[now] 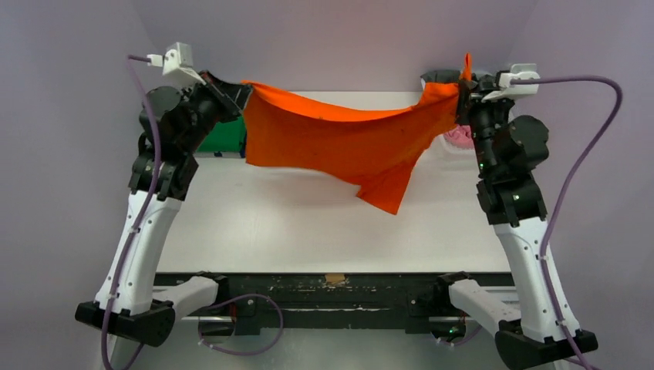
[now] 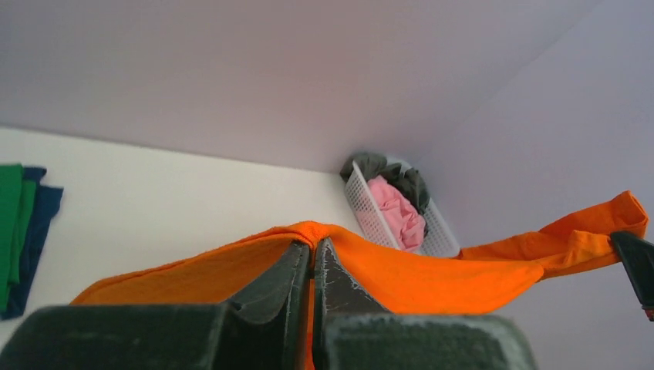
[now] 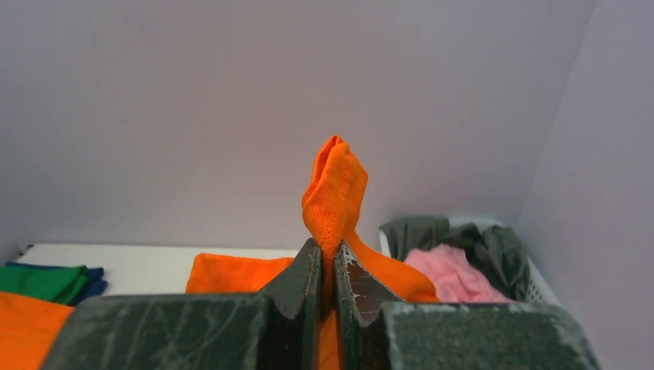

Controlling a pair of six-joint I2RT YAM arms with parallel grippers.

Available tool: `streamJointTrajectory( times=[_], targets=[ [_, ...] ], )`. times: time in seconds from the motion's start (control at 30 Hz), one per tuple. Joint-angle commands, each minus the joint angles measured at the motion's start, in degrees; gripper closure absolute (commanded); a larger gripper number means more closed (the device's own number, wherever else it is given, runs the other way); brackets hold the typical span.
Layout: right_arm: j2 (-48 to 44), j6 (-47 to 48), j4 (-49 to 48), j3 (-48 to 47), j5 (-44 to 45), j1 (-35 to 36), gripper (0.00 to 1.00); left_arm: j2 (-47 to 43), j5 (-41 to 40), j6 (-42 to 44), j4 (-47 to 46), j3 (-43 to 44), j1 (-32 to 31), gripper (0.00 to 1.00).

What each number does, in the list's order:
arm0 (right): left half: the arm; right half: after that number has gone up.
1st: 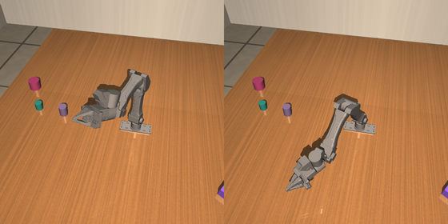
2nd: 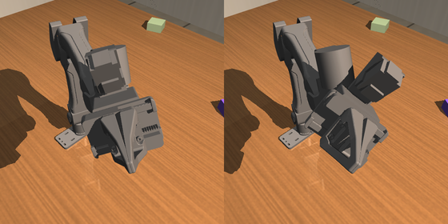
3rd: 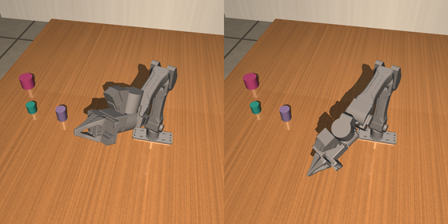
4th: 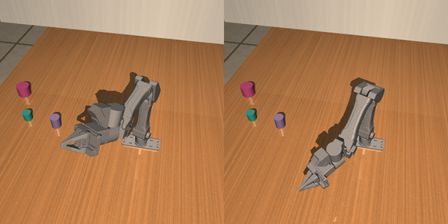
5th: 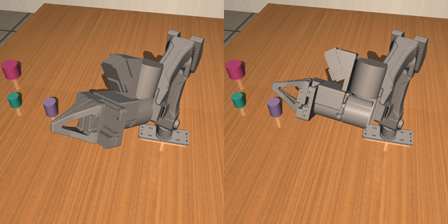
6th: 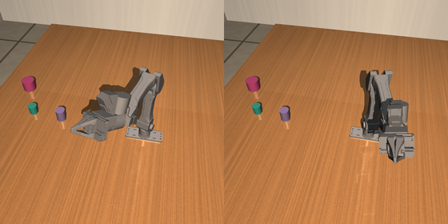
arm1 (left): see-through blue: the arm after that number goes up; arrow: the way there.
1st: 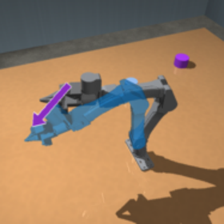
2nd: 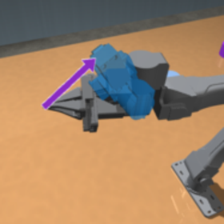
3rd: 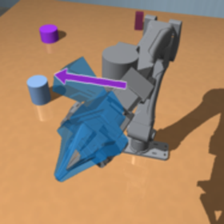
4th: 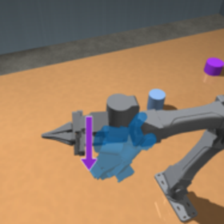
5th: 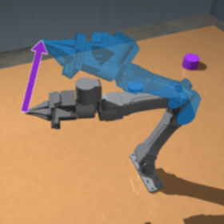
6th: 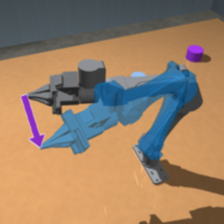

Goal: Fold and stack the t-shirts
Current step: Flatten out the tshirt

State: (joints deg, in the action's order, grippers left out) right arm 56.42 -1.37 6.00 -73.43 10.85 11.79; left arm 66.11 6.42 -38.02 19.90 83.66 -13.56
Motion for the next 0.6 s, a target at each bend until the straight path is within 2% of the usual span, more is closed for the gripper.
streamJointTrajectory(
  times=[0.0,0.33,0.57],
  targets=[
    [-3.6,5.1,-0.5,-9.1,-6.2,-0.4,1.0,-6.0,0.7,5.4,-5.0,4.6,-0.2,1.0],
    [-7.2,9.0,7.4,-26.2,-19.6,-0.4,1.0,-22.3,2.7,9.6,-8.1,5.7,-0.2,1.0],
    [-9.2,11.0,7.9,-30.7,-22.5,-0.4,1.0,-26.0,3.6,9.4,-5.1,6.9,-0.2,1.0]
  ],
)
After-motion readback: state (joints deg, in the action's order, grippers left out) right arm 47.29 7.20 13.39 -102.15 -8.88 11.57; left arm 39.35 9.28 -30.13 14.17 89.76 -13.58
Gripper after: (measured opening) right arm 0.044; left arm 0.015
